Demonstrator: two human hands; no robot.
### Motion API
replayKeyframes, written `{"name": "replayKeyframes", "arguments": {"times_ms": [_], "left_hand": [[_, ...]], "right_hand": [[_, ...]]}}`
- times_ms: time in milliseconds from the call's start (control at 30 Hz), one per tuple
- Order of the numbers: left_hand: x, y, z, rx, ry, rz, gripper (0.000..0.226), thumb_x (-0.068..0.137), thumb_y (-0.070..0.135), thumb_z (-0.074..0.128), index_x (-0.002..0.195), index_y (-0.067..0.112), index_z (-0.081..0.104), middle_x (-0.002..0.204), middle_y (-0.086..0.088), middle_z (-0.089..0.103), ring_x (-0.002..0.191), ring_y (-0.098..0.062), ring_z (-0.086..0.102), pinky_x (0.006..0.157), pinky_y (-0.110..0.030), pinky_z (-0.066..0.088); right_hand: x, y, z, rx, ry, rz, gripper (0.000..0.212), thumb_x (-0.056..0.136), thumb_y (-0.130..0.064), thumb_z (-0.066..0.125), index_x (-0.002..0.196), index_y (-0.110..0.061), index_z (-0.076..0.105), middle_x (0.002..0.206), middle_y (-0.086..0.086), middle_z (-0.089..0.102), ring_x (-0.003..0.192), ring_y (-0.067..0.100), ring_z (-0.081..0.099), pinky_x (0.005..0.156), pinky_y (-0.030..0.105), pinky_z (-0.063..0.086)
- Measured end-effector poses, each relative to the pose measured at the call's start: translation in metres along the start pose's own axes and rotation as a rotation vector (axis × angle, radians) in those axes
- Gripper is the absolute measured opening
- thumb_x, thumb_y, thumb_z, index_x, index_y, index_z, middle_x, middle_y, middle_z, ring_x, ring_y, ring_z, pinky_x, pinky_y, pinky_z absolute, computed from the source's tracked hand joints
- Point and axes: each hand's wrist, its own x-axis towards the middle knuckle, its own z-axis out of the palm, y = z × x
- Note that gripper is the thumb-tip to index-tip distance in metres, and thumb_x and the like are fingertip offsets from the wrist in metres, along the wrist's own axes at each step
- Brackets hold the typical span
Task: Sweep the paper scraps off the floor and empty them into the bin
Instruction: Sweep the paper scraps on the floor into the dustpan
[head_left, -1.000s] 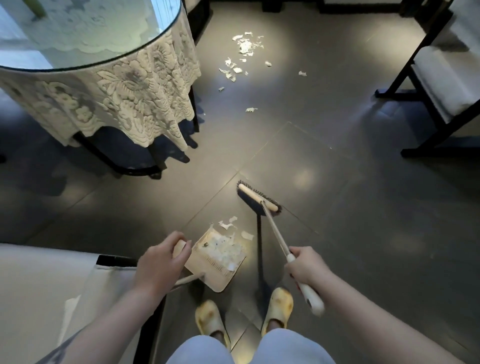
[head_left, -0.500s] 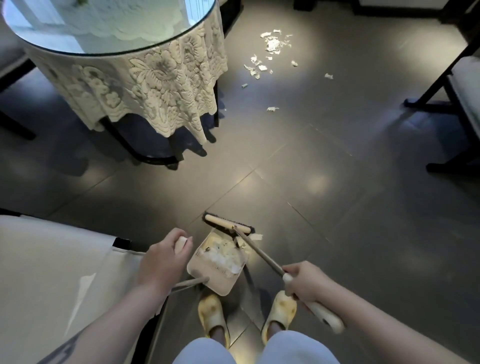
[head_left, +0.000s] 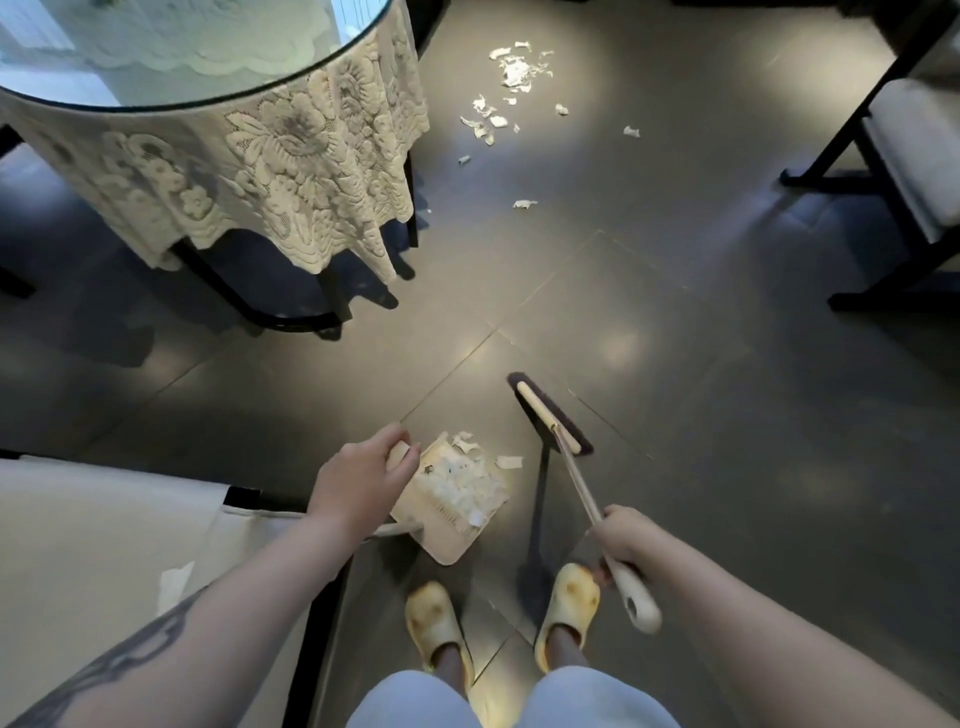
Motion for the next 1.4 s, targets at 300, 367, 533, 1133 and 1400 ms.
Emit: {"name": "replayKeyframes", "arguments": {"times_ms": [300,367,533,1133,1400], "left_hand": [[-0.006,-0.033,-0.011,0.014,0.066,-0.052,0.019,0.096,0.042,0.055,0.088,0.025,0.058,0.068,-0.001,0.063,0.072,-0.031,0.062,0.064,-0.035,0.045],[-0.007,-0.035,-0.009,0.003,0.068,-0.047,0.02,0.096,0.042,0.055,0.088,0.024,0.058,0.067,-0.001,0.063,0.071,-0.03,0.062,0.064,-0.036,0.046],[-0.007,-0.032,-0.005,0.005,0.098,-0.024,0.022,0.097,0.041,0.055,0.09,0.02,0.059,0.068,-0.005,0.064,0.071,-0.033,0.061,0.063,-0.037,0.046],[-0.006,-0.037,-0.003,-0.038,0.088,0.035,0.021,0.097,0.043,0.052,0.091,0.024,0.057,0.069,-0.001,0.064,0.066,-0.026,0.062,0.06,-0.037,0.051],[-0.011,-0.037,0.002,-0.056,0.095,0.025,0.021,0.097,0.042,0.053,0.092,0.023,0.058,0.068,0.001,0.062,0.066,-0.024,0.06,0.056,-0.032,0.042]], "right_hand": [[0.008,0.033,0.028,-0.046,0.079,-0.037,0.052,0.097,-0.021,0.043,0.147,-0.016,0.029,0.095,0.012,0.063,0.036,0.012,0.054,0.036,0.019,0.042],[0.006,0.025,0.034,-0.071,0.067,-0.061,0.049,0.096,-0.024,0.047,0.144,-0.019,0.037,0.101,0.013,0.065,0.047,0.016,0.057,0.044,0.025,0.05],[-0.002,-0.011,0.043,0.01,-0.044,-0.04,0.03,0.094,-0.007,0.045,0.123,-0.012,0.046,0.072,0.012,0.055,0.041,0.017,0.051,0.041,0.026,0.051],[-0.086,0.043,0.043,-0.067,-0.181,-0.198,0.044,0.088,-0.016,0.051,0.128,-0.031,0.055,0.041,-0.003,0.05,0.03,0.013,0.043,0.036,0.019,0.038],[-0.097,0.028,0.029,0.02,-0.064,-0.225,0.031,0.093,-0.013,0.05,0.116,-0.033,0.047,0.055,0.006,0.05,0.029,0.011,0.044,0.033,0.022,0.041]]}}
